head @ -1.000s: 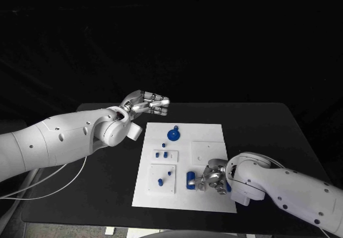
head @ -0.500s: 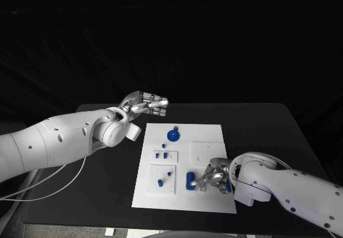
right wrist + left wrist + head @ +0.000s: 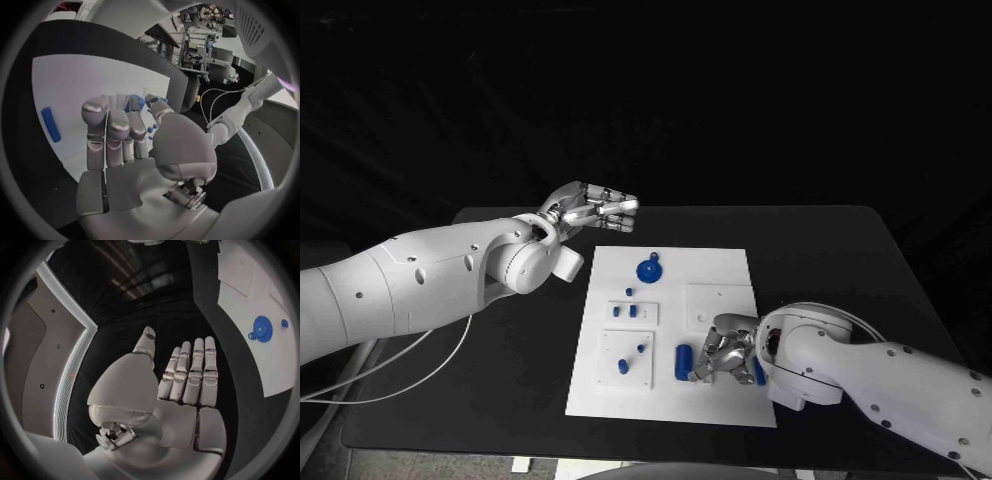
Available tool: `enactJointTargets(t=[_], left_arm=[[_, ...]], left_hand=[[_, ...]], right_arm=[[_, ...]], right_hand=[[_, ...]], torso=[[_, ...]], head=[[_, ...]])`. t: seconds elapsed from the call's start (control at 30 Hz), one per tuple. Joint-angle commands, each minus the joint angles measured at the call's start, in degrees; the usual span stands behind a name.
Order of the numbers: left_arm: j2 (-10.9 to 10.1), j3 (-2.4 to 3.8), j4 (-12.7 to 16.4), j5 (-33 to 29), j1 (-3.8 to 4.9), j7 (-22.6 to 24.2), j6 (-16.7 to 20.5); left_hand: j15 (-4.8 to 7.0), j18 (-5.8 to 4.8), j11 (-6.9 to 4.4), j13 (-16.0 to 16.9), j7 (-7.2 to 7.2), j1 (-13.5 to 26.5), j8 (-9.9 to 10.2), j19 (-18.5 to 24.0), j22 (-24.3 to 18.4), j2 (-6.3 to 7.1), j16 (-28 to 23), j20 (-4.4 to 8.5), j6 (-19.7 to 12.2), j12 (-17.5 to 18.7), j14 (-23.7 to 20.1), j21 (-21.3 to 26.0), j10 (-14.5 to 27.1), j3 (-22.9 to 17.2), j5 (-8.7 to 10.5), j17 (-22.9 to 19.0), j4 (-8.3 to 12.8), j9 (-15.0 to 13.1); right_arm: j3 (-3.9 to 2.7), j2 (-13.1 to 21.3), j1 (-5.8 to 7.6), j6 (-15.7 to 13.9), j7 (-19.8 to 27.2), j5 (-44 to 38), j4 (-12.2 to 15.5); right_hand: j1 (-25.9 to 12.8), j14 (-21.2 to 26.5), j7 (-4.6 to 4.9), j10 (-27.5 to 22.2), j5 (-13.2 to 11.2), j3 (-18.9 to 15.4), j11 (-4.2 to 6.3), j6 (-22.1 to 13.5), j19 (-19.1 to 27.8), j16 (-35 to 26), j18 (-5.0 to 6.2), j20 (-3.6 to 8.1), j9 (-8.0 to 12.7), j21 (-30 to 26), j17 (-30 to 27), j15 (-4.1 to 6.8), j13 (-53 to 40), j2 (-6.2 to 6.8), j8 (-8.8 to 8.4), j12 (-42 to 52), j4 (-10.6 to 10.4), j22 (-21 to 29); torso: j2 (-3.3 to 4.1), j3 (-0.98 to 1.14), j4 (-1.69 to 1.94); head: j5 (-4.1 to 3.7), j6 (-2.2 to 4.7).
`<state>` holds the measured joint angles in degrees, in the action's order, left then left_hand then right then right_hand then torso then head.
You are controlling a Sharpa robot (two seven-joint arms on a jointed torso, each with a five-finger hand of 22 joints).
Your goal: Assemble the parts on the task board
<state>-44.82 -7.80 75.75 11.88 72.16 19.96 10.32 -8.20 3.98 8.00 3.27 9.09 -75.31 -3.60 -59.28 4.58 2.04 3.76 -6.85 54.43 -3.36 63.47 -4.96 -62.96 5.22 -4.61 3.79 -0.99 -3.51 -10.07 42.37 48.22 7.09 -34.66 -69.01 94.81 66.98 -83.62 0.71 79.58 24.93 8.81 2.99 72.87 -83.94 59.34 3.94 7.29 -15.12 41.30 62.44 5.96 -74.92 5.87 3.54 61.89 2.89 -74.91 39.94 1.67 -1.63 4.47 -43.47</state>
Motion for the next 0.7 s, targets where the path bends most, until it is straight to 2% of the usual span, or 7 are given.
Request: enactJointTargets(t=[0.03, 0.13, 0.23, 0.4, 0.63, 0.67, 0.7], left_arm=[[0.1, 0.03, 0.1, -0.4, 0.02, 0.2, -0.9], [0.1, 0.03, 0.1, -0.4, 0.02, 0.1, -1.0], [0.1, 0.03, 0.1, -0.4, 0.02, 0.0, -1.0], [0.0, 0.03, 0.1, -0.3, 0.02, -0.1, -1.2], [0.0, 0.03, 0.1, -0.3, 0.02, -0.3, -1.4], [-0.1, 0.03, 0.1, -0.3, 0.02, -0.3, -1.4], [-0.1, 0.03, 0.1, -0.3, 0.02, -0.4, -1.5]], left_hand=[[0.09, 0.17, 0.13, 0.1, 0.03, 0.2, 0.1, 0.0, -0.1, 0.39, -0.2, -0.53, -0.3, -0.2, -0.5, 0.2, 0.3, 0.0, -0.12, 0.0, -0.3, 0.1], [0.09, 0.17, 0.13, 0.1, 0.03, 0.2, 0.1, 0.0, -0.1, 0.39, -0.2, -0.53, -0.3, -0.2, -0.5, 0.2, 0.3, 0.0, -0.12, 0.0, -0.3, 0.1], [0.09, 0.16, 0.11, 0.1, 0.0, 0.3, 0.1, 0.0, -0.1, 0.25, -0.2, -0.52, 0.0, -0.2, -0.5, 0.2, 0.3, 0.2, -0.12, 0.0, -0.3, 0.0], [0.09, 0.15, 0.12, 0.1, 0.0, 0.3, 0.1, 0.0, -0.1, 0.22, -0.2, -0.52, 0.0, -0.2, -0.5, 0.2, 0.3, 0.2, -0.14, 0.0, -0.3, 0.0], [0.07, 0.14, 0.1, 0.1, 0.01, 0.5, 0.1, 0.1, -0.1, 0.1, -0.2, -0.54, 0.0, -0.2, -0.5, 0.2, 0.3, 0.2, -0.13, 0.0, -0.5, 0.0], [0.07, 0.14, 0.1, 0.1, 0.01, 0.5, 0.1, 0.1, -0.1, 0.1, -0.2, -0.54, 0.0, -0.2, -0.5, 0.2, 0.3, 0.2, -0.13, 0.0, -0.5, 0.0], [0.07, 0.14, 0.1, 0.1, 0.01, 0.5, 0.1, 0.1, -0.1, 0.1, -0.2, -0.54, 0.0, -0.2, -0.5, 0.2, 0.3, 0.2, -0.13, 0.0, -0.5, 0.0]], right_arm=[[0.06, -0.3, -0.24, 1.1, 1.3, -3.1, 0.0], [0.1, -0.8, -0.49, 0.5, 0.6, -3.3, -0.2], [0.11, -1.2, -0.62, 0.2, -0.3, -3.4, -0.4], [0.16, -1.7, -0.89, 0.6, -1.0, -3.5, -0.8], [0.21, -2.3, -1.58, 0.8, -1.9, -4.6, -1.4], [0.22, -2.4, -1.64, 0.6, -2.0, -4.9, -1.5], [0.22, -2.4, -1.69, 0.4, -2.2, -5.2, -1.5]], right_hand=[[-0.7, -0.1, -0.37, 0.1, 1.4, 0.3, 0.57, -0.1, -3.2, 0.1, -1.03, 0.44, -4.3, 0.2, -0.1, 0.47, -1.9, -0.38, 0.19, 0.2, 0.6, -4.6], [-1.4, -0.1, -0.85, 0.2, 1.6, 0.2, 0.83, -0.1, -3.2, 0.1, -1.15, 0.57, -9.2, 0.2, -0.1, 0.62, -2.0, -0.17, 0.19, 0.1, -0.1, -4.5], [-1.7, -0.1, -0.93, 0.3, 1.7, 0.2, 0.97, -0.3, -3.2, 0.1, -1.19, 0.61, -11.8, 0.1, -0.2, 0.69, -2.1, -0.25, 0.15, 0.1, -0.8, -4.5], [-2.0, -0.1, -1.2, 0.5, 0.4, 0.1, 1.14, 0.1, -3.2, -0.1, -1.26, 0.73, -13.4, -0.1, -0.4, 0.81, -2.2, -1.1, 0.18, 0.2, -0.9, -4.4], [-2.0, -0.1, -1.69, 1.5, -3.2, 0.7, 1.47, 0.8, -3.2, -0.3, -1.5, 0.92, -15.3, -0.1, -0.7, 1.01, -2.6, -2.99, 0.17, 0.7, 1.4, -4.3], [-1.5, -0.1, -1.77, 1.6, -5.7, 1.3, 1.53, 0.9, -3.2, -0.3, -1.54, 0.95, -15.5, -0.1, -0.8, 1.06, -2.7, -3.84, 0.17, 1.0, 1.9, -4.3], [-1.3, -0.1, -1.77, 1.7, -7.0, 2.0, 1.54, 0.9, -3.2, -0.3, -1.56, 0.96, -15.7, 0.0, -0.8, 1.06, -2.8, -4.18, 0.18, 1.0, 2.3, -4.3]], torso=[[-0.02, -0.07, 0.05], [0.0, -0.06, 0.04], [0.01, -0.06, 0.09], [-0.03, -0.07, 0.06], [0.0, -0.03, 0.01], [0.0, -0.02, 0.03], [0.01, -0.01, 0.04]], head=[[0.01, -0.09], [0.05, -0.2], [0.1, -0.33], [0.26, -0.49], [0.38, -0.61], [0.38, -0.62], [0.38, -0.63]])
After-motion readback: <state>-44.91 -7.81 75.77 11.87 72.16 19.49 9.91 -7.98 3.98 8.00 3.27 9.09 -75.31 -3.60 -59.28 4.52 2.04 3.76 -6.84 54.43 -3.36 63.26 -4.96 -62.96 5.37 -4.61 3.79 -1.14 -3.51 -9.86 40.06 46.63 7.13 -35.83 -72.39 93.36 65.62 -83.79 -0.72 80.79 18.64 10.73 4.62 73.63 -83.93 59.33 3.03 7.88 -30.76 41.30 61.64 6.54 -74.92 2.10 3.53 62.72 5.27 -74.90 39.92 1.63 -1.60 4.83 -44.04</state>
